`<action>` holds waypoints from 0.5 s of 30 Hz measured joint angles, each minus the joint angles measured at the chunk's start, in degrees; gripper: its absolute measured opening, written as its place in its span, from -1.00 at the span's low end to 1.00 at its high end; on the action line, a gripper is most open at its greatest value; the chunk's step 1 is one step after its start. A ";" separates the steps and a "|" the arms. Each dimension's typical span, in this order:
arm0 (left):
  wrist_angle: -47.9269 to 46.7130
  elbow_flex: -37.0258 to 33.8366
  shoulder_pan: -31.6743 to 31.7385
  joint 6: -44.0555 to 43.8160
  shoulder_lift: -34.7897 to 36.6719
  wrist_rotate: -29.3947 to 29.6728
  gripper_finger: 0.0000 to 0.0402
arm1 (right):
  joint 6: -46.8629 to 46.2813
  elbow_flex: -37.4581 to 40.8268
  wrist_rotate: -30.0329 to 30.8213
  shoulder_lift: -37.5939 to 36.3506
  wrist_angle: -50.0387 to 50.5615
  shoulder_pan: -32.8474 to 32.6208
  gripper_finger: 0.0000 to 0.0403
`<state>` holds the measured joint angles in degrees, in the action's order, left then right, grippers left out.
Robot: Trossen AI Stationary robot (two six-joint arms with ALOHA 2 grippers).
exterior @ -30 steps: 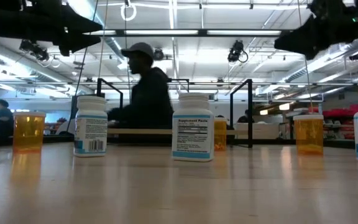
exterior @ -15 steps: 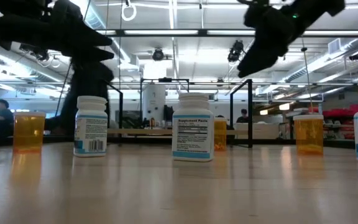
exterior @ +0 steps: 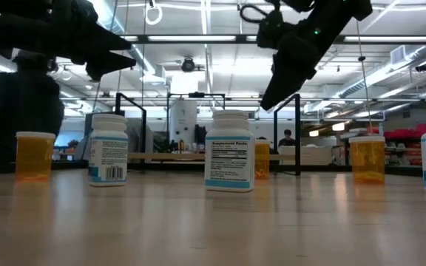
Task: Pick and place medicine bottles onto shelf by color
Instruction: Put the orange pill bottle on the shelf
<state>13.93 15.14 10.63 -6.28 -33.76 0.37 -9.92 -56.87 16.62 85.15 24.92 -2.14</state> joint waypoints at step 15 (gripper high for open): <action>0.07 -0.01 0.04 0.30 0.00 0.45 0.42 | -0.60 -11.02 -2.10 7.60 12.93 2.22 0.52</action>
<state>14.00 15.13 10.68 -5.98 -33.76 0.82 -10.52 -67.89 14.52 92.75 37.84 0.09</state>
